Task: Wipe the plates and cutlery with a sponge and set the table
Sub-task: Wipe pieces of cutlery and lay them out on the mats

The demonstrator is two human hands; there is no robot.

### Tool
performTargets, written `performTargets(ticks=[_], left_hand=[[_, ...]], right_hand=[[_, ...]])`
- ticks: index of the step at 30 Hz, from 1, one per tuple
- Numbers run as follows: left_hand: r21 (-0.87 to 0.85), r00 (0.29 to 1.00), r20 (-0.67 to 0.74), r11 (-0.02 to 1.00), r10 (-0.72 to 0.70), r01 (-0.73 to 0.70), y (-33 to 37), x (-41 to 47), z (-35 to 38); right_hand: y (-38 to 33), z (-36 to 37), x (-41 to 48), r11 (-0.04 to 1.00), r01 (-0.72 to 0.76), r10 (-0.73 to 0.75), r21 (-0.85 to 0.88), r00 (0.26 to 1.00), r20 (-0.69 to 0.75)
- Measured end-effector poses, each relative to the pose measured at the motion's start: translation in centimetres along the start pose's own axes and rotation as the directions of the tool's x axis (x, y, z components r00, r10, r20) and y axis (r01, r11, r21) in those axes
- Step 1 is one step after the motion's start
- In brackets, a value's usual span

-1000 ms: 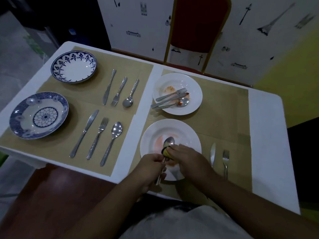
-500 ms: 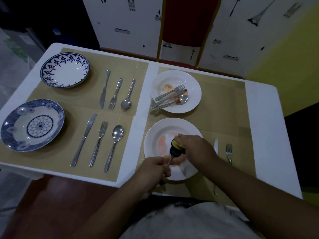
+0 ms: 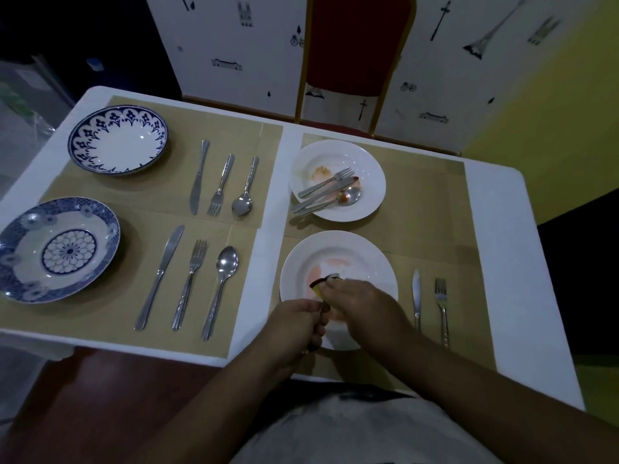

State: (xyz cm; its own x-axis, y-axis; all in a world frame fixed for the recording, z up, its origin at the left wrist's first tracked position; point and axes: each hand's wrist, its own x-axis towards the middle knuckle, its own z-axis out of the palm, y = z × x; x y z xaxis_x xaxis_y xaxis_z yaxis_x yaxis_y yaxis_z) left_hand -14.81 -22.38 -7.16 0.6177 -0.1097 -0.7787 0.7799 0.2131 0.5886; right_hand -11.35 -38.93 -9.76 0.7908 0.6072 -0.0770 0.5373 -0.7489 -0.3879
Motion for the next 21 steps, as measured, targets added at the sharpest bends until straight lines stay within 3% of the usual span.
performTargets(ticks=[3, 7, 11, 14, 17, 21], left_hand=[[0.008, 0.999, 0.035, 1.000, 0.017, -0.017, -0.8, -0.7, -0.2], [-0.001, 0.998, 0.053, 0.999, 0.040, -0.040, -1.1, -0.8, 0.0], [-0.034, 0.999, 0.024, 0.999, 0.028, -0.027, -1.3, -0.7, -0.7], [-0.017, 1.000, 0.010, 1.000, 0.007, -0.007, -1.3, -1.0, -0.7], [-0.067, 1.000, -0.002, 0.998, -0.020, 0.020, -0.8, -0.7, -0.8], [0.023, 0.999, -0.011, 0.999, -0.046, 0.046, -0.7, -0.4, -0.8]], right_hand=[[0.8, -0.9, 0.0, 0.997, 0.044, -0.045, -0.063, 0.999, -0.012], [1.2, -1.1, 0.1, 0.996, -0.036, 0.030, -0.077, 0.996, -0.081], [0.4, -0.1, -0.9, 0.992, 0.049, -0.053, -0.115, 0.998, -0.028], [2.1, -1.1, 0.6, 0.992, -0.093, 0.091, -0.081, 0.995, -0.032], [3.2, -1.5, 1.5, 0.966, -0.258, 0.259, 0.023, 0.957, -0.134], [2.8, -2.5, 1.1, 0.949, -0.282, 0.308, 0.137, 0.923, -0.231]])
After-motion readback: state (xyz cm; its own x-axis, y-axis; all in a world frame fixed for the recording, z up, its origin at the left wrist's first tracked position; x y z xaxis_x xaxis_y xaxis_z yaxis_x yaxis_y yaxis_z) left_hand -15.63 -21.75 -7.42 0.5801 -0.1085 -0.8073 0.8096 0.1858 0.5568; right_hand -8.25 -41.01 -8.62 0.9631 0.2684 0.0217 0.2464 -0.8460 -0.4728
